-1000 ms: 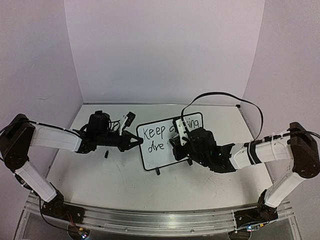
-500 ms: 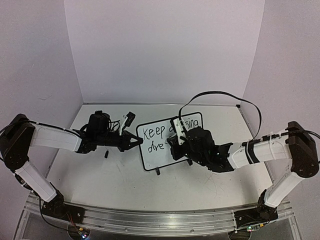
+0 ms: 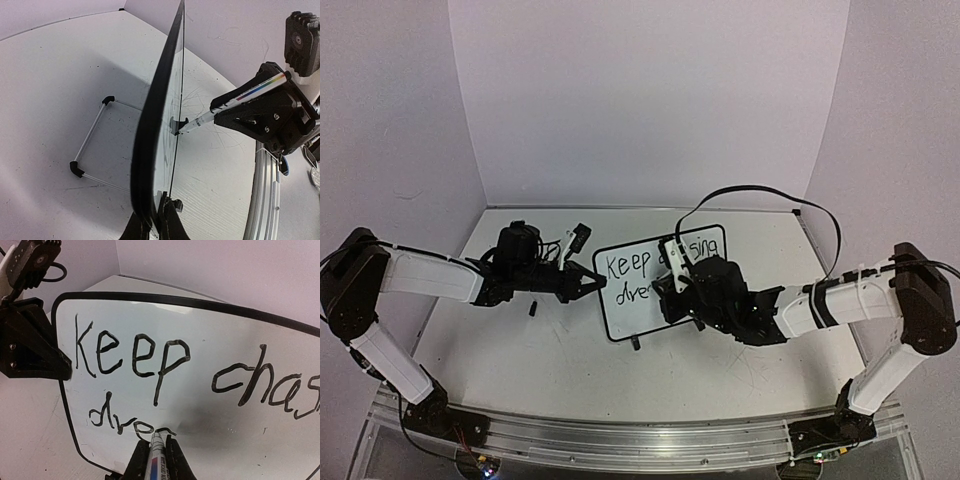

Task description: Write a sentence on the whiteboard

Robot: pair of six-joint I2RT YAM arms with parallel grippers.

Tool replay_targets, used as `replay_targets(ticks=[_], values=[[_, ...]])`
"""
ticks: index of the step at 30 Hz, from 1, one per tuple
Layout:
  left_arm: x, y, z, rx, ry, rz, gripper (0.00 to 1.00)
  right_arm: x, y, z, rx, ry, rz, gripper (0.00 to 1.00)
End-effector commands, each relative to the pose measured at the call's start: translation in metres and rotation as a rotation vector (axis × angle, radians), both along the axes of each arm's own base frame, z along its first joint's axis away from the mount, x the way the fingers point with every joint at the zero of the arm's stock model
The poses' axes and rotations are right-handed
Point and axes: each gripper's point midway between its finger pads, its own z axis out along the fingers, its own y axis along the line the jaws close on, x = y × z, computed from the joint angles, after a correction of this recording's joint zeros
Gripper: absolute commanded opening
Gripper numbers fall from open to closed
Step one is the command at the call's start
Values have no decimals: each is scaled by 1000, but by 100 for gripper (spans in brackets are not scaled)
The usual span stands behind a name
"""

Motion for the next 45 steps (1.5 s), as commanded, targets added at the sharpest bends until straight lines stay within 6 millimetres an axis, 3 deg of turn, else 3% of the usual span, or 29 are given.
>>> replay_targets(ticks=[1,25,34,45], values=[[29,17,-1,87,-97,126,0,2,-4,-11,-25,21,-28,0],[29,18,-3,93,-93,126,0,8,-15,-12,-76,-5,-85,0],[29,18,-3,94,-91,125,0,18,-16,24,-8,-93,-131,0],[28,18,-4,96,-93,127,0,21,-17,34,24,-115,-143,0]])
